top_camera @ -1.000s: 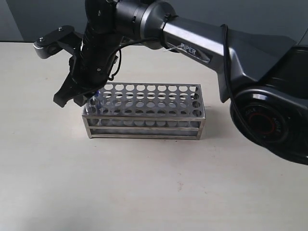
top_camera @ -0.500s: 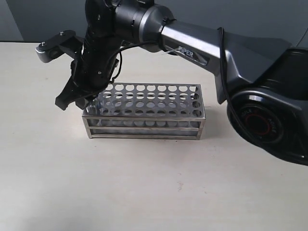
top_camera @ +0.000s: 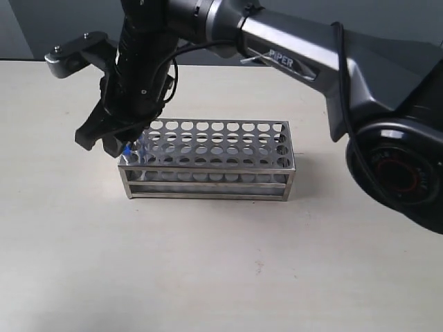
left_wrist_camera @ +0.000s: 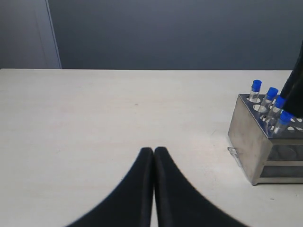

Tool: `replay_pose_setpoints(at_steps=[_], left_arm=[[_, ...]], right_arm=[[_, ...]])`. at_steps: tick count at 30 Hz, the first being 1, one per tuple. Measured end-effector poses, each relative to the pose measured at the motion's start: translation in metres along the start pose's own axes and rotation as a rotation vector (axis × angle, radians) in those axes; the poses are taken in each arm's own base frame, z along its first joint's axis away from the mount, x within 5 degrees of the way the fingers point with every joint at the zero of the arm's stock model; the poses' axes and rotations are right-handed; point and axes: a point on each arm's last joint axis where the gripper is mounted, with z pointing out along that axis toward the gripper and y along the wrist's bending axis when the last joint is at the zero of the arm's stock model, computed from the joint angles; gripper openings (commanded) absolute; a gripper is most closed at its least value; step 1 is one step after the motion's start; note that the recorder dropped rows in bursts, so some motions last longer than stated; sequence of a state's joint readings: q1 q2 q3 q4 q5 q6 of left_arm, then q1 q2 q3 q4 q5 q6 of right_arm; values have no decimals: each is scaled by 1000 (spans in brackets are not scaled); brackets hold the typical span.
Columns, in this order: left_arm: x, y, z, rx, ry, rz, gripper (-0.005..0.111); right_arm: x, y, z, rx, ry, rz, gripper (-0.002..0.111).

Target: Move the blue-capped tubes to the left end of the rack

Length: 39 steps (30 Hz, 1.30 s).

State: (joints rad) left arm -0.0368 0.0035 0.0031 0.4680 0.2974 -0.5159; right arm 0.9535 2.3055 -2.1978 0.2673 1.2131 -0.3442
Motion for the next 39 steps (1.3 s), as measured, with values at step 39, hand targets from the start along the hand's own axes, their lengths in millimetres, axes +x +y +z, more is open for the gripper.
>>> replay_pose_setpoints(at_steps=[39], left_arm=[[0,0,0,0,0,0,1]], right_arm=[[205,93,-360,561,-614,452,0]])
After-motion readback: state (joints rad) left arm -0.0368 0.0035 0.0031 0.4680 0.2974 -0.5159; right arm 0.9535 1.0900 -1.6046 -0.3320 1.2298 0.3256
